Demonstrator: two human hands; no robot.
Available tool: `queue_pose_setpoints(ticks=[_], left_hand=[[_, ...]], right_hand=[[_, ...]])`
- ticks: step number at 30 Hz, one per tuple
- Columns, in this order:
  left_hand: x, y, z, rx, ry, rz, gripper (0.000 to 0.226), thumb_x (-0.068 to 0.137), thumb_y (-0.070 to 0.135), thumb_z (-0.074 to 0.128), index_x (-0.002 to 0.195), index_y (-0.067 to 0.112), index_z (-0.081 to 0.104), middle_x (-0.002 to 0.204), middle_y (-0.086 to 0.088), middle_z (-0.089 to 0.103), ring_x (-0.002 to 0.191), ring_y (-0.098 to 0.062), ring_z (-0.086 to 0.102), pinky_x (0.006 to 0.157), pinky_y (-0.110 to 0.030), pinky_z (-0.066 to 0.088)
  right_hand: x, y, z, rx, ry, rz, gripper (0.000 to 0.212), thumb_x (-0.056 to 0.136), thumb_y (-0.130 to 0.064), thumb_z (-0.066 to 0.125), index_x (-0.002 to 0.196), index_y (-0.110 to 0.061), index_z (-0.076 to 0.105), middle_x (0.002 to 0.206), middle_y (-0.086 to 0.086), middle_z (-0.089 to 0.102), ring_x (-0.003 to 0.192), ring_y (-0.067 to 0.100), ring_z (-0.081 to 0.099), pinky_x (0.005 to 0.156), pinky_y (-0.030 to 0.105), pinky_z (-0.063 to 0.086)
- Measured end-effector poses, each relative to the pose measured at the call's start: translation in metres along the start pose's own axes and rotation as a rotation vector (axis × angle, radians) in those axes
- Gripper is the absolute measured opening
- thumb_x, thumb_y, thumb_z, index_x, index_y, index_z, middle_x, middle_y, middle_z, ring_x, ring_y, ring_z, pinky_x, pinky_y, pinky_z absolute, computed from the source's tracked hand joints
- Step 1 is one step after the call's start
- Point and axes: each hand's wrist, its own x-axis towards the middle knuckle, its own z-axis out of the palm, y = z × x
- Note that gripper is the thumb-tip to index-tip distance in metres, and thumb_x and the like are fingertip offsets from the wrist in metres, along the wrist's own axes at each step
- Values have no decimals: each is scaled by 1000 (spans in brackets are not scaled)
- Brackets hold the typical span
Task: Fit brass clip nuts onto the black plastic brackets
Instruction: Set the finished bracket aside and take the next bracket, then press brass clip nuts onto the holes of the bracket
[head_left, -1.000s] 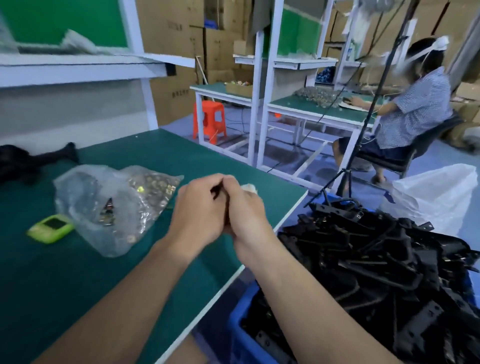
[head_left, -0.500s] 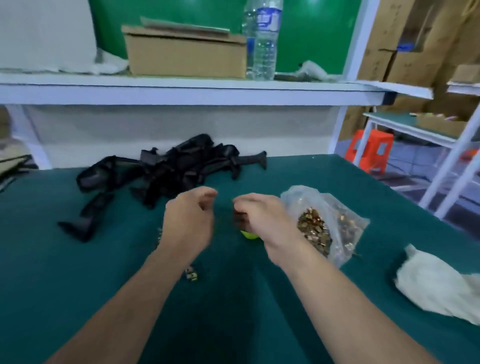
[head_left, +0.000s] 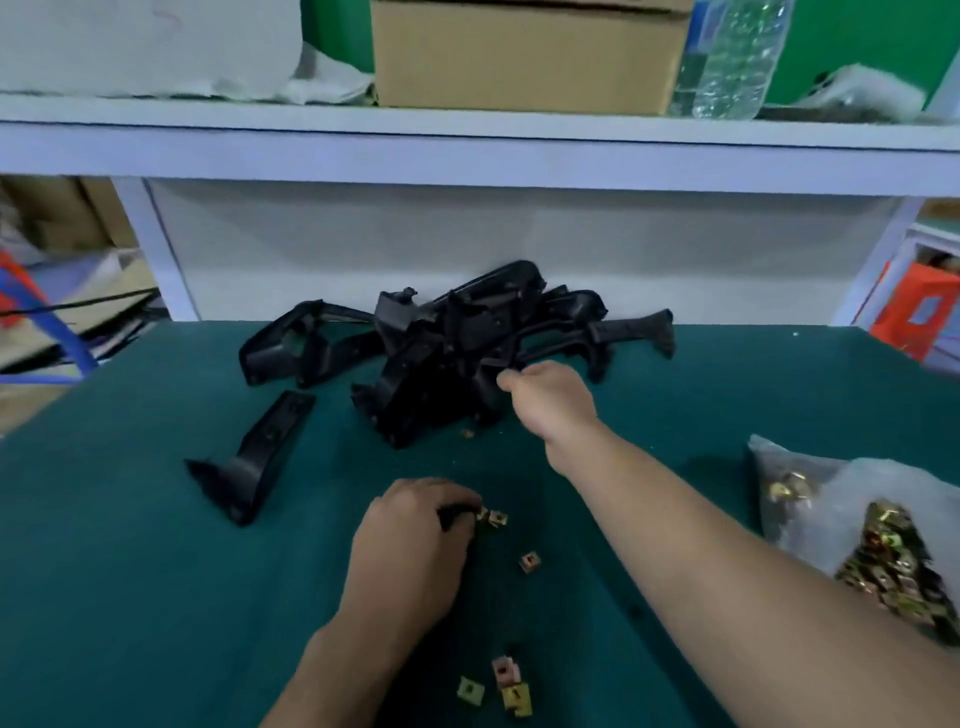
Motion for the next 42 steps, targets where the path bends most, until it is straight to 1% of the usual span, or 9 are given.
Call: queue_pose_setpoints(ticks=[3, 6, 13, 17, 24, 31, 34, 38, 42], left_hand=[[4, 1, 6, 2, 40, 63, 23, 92, 17, 70, 100, 37, 79, 97, 24, 68, 96, 0, 52, 76, -6, 33], [6, -1, 12, -24, 55, 95, 27, 92, 10, 66, 97, 35, 77, 90, 26, 62, 93, 3, 46, 79, -7, 34], [6, -3, 12, -62, 78, 100, 30, 97, 10, 60, 108, 32, 78, 100, 23, 67, 94, 3, 46, 84, 0, 31], [4, 1, 9, -56, 56, 93, 29, 91, 19, 66, 113, 35, 76, 107, 23, 66, 96, 5, 45, 85, 0, 30], [6, 3, 6, -96, -9, 60, 17, 89, 28, 74, 103, 36, 78, 95, 28, 57, 95, 6, 41, 79, -5, 32], [8, 2, 4, -179, -53, -73, 14, 84, 33, 77, 86, 42, 67, 96, 19, 61, 93, -4, 56, 80, -26, 50], [8, 4, 2, -191, -51, -82, 14, 87, 32, 75, 83, 41, 65, 91, 21, 60, 93, -6, 56, 76, -26, 48], [2, 7, 1, -107, -23, -36, 24, 92, 32, 69, 116, 37, 71, 112, 12, 67, 108, -13, 58, 94, -31, 49], [-5, 14, -7, -182, 94, 61, 86, 83, 39, 77, 153, 50, 27, 126, 28, 54, 114, 0, 48, 98, -22, 41]], right_hand=[[28, -14, 19, 14, 119, 69, 45, 94, -44, 64, 64, -15, 47, 60, -2, 50, 50, 19, 44, 46, 27, 34], [50, -21, 29, -11, 87, 129, 37, 90, -51, 69, 83, -15, 62, 82, 1, 64, 63, 20, 58, 52, 27, 44], [60, -31, 20, -3, -33, 186, 8, 90, -9, 64, 85, -5, 69, 56, 8, 61, 36, 15, 43, 37, 17, 32], [47, -29, 11, -47, -88, 202, 10, 93, -10, 64, 83, -8, 65, 57, 7, 62, 41, 15, 48, 37, 19, 31], [37, -7, 24, 34, -149, 270, 13, 97, -22, 68, 101, -10, 64, 112, 15, 68, 69, 21, 58, 47, 25, 43], [18, -20, 5, 165, 20, 249, 13, 96, -13, 52, 106, -10, 61, 105, 9, 65, 82, 24, 55, 56, 26, 39], [-17, -32, -18, 192, 8, 179, 5, 92, -9, 55, 94, -10, 59, 95, 14, 63, 67, 29, 57, 41, 20, 36], [-80, -20, -49, -27, 167, -23, 22, 77, -20, 60, 62, -20, 45, 55, -4, 44, 55, 21, 40, 54, 31, 32], [-137, 17, -62, 43, 279, -155, 31, 80, -21, 54, 51, -17, 44, 47, -13, 29, 49, 12, 26, 56, 31, 23]])
